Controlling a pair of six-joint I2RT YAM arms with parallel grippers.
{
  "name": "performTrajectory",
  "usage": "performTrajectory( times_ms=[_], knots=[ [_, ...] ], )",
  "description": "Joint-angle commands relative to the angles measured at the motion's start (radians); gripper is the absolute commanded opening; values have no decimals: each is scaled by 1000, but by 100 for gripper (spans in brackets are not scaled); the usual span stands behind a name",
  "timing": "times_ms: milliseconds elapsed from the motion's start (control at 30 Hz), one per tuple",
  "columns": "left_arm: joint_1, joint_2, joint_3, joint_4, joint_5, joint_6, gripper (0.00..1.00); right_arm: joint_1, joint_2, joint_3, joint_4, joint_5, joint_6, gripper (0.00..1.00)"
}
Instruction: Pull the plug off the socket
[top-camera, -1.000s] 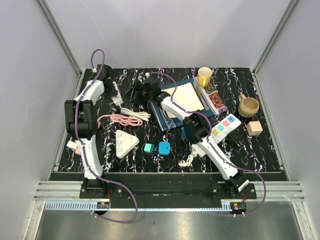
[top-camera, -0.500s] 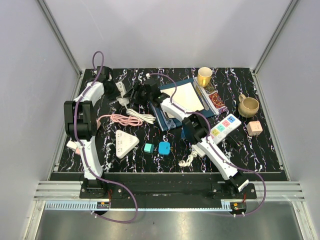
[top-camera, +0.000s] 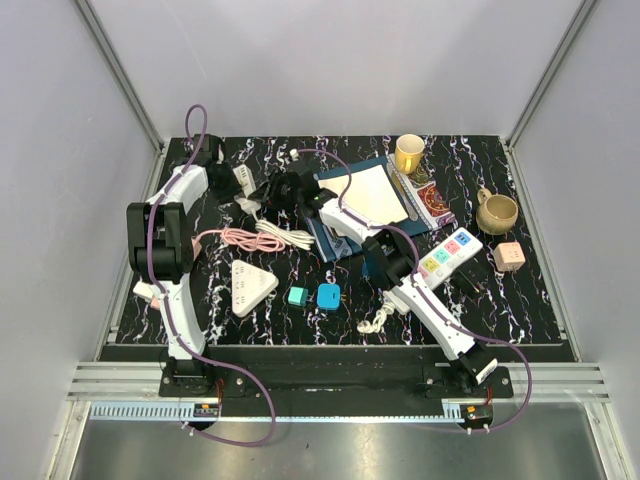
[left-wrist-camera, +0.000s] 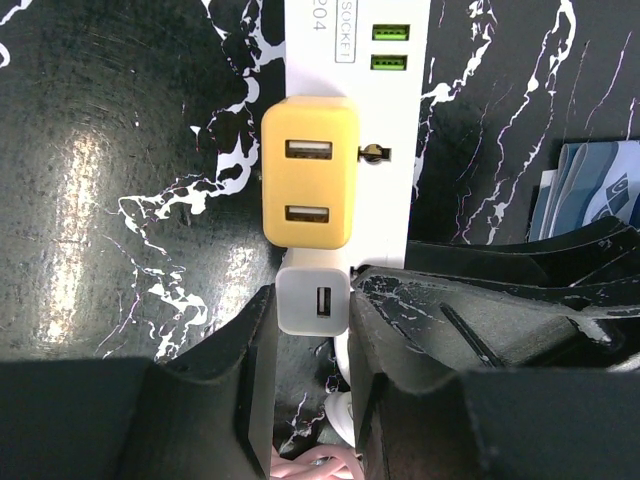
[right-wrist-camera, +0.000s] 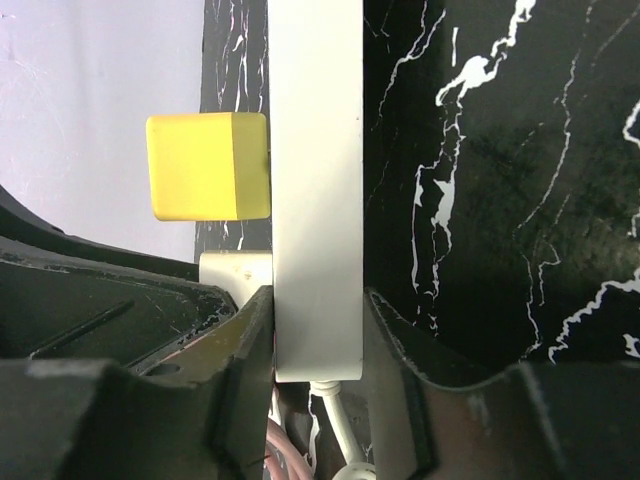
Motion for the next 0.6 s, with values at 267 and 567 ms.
performTrajectory(
  times_ms=[267,567],
  knots=[
    [3,-37,44,-32,37,-3,0,11,8,-22,2,45,-6,3],
    [5,-54,98,-78,28,17,0,8,2,-42,-32,61,-11,0]
  ],
)
